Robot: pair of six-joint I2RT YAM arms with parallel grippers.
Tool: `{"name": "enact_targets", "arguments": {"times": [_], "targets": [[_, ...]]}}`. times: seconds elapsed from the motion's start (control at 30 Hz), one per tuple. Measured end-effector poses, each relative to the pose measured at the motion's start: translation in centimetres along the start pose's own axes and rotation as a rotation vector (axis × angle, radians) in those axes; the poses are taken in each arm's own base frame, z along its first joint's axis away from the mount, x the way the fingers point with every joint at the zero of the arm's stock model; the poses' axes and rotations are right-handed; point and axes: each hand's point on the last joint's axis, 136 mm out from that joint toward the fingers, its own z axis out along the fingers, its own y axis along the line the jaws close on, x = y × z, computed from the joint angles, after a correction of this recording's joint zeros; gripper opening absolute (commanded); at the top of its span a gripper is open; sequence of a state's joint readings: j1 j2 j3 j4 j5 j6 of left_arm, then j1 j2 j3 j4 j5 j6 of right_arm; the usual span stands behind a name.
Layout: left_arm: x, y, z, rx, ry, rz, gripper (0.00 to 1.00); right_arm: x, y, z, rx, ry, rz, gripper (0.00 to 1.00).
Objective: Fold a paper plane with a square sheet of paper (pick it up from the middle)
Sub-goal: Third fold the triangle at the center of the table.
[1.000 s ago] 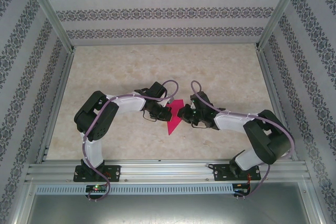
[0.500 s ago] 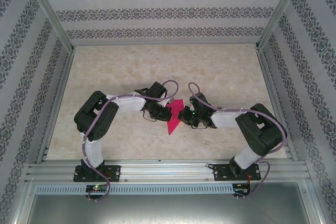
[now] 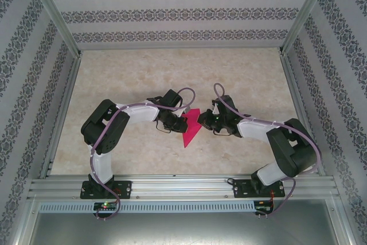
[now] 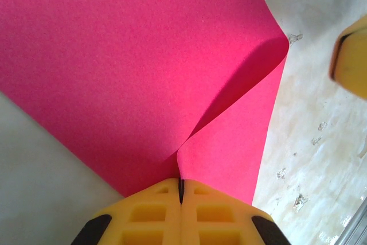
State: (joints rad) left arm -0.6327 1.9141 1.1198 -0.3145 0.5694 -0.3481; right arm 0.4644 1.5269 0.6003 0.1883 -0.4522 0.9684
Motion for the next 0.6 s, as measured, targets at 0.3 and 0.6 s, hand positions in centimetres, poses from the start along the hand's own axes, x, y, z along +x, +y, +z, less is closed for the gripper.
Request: {"name": "enact_targets", "arguments": {"times": [0.3, 0.6], "targets": [[0.0, 0.0, 0.0, -0.001, 0.002, -0.001, 0.04, 0.7, -2.4, 1.8, 0.062, 0.046, 0.028, 0.09], [0.1, 0.0, 0.0, -0.003, 0.008, -0.005, 0.04, 0.4, -2.2, 1.9, 0.048, 0.044, 0.034, 0.1]]}}
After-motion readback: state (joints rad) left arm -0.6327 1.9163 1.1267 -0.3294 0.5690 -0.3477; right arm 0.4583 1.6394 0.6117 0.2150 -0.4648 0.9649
